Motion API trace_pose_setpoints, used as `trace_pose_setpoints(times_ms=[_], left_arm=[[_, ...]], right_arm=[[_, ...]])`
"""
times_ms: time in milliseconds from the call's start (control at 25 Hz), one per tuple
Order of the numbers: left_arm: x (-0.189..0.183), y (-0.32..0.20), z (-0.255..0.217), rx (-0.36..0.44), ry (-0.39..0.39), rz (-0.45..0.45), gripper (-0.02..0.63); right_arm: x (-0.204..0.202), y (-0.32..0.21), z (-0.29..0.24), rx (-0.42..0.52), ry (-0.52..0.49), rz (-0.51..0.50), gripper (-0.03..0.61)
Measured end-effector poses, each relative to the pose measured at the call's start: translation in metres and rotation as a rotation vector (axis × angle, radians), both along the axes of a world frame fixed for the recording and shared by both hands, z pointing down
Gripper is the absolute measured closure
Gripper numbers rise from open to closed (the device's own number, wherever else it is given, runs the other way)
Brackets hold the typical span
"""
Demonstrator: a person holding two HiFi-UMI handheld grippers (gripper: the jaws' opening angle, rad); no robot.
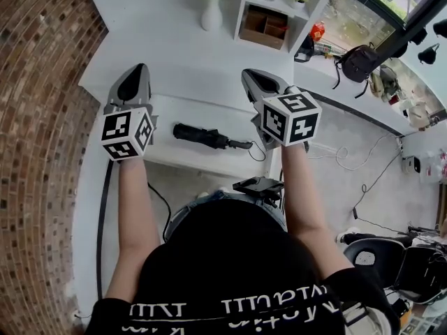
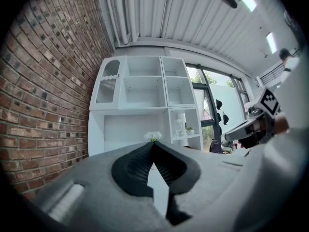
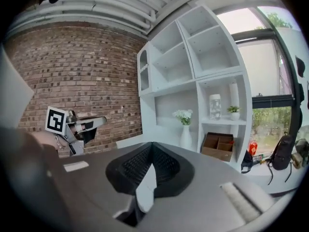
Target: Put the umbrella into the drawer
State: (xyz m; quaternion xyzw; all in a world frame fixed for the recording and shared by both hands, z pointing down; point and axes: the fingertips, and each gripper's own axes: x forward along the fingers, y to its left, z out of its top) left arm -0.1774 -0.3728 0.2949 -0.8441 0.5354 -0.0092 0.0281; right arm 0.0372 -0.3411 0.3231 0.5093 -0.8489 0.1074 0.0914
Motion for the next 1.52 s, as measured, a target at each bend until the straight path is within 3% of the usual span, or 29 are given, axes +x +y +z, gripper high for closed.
trace_pose_setpoints(times_ms=[160, 360, 520, 1120, 1520], left_arm=[[0.001, 0.002, -0.009, 0.028, -0.02, -0.002, 0.615], [-0.004, 0.01, -0.025, 0.066, -0.034, -0.024, 0.615], [-0.008, 0.012, -0.036, 0.092, -0.022, -0.032, 0.615], [-0.009, 0.015, -0.044, 0.107, -0.021, -0.033, 0.615], [-0.008, 0.019, -0.05, 0.122, -0.033, -0.027, 0.615]], right_arm=[[0.003, 0.003, -0.02, 0.08, 0.011, 0.002, 0.568], [-0.001, 0.019, -0.074, 0.278, -0.127, -0.021, 0.568], [0.006, 0.018, -0.091, 0.375, -0.066, 0.067, 0.568], [0.005, 0.022, -0.095, 0.392, 0.042, 0.096, 0.569], [0.003, 0.026, -0.097, 0.391, 0.055, 0.107, 0.569]])
